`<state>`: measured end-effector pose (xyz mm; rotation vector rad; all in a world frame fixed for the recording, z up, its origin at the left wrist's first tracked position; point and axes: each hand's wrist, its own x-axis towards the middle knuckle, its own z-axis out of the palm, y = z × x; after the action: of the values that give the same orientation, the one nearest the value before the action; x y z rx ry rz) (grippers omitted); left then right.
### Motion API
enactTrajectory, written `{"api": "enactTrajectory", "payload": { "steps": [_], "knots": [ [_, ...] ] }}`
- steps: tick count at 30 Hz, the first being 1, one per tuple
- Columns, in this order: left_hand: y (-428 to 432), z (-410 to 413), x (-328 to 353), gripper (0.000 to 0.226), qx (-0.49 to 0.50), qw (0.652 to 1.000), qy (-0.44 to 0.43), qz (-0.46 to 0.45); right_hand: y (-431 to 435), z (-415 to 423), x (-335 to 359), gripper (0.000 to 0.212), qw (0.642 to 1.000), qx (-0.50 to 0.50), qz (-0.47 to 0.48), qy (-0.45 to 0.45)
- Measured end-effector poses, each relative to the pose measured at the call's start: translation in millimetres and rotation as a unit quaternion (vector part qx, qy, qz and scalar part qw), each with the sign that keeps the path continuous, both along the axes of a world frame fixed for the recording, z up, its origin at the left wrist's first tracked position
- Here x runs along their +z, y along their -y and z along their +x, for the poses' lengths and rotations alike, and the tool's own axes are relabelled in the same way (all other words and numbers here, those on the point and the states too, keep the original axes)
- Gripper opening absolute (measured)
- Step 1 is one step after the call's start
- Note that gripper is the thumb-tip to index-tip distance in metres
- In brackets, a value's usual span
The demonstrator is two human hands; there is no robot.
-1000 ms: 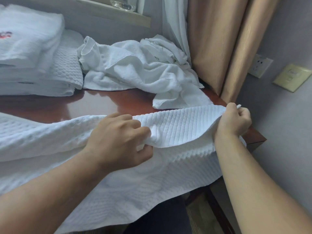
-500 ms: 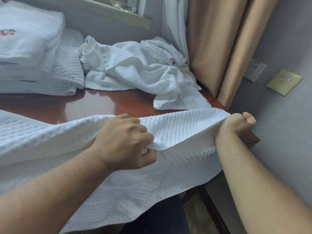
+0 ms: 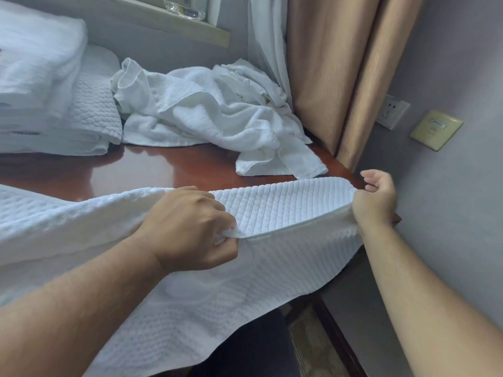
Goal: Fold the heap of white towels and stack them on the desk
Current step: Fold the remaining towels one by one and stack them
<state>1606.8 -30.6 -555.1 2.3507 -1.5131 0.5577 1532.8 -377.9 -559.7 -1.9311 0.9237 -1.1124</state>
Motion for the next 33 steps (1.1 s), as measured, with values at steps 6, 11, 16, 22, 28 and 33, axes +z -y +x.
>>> {"api": "enactTrajectory", "payload": {
  "steps": [6, 11, 16, 22, 28, 33],
  "knots": [
    [-1.5, -0.9, 0.3, 0.027, -0.012, 1.000, 0.007, 0.008, -8.4, -7.1, 15.6, 0.034, 0.983, -0.051, -0.137, -0.108],
    [-3.2, -1.4, 2.7, 0.025, -0.034, 0.999, 0.023, 0.005, -44.2, 4.2, 59.1, 0.021, 0.961, 0.038, -0.269, -0.043],
    [-5.2, -2.8, 4.2, 0.024, -0.053, 0.998, 0.032, 0.012, -109.0, 32.1, 52.8, 0.027, 0.889, 0.252, -0.204, -0.324],
    [-6.8, -2.7, 0.8, 0.027, -0.032, 0.997, 0.034, 0.058, -129.8, 38.5, -5.9, 0.076, 0.824, 0.210, -0.146, -0.506],
    [-46.1, -0.4, 8.9, 0.048, 0.099, 0.985, 0.129, 0.057, -118.4, 55.7, -7.7, 0.075, 0.834, 0.196, -0.176, -0.484],
    [-143.3, 6.8, 16.3, 0.106, 0.315, 0.946, -0.024, 0.078, -147.0, 48.7, 1.0, 0.023, 0.889, 0.250, -0.328, -0.198]
  ]
}}
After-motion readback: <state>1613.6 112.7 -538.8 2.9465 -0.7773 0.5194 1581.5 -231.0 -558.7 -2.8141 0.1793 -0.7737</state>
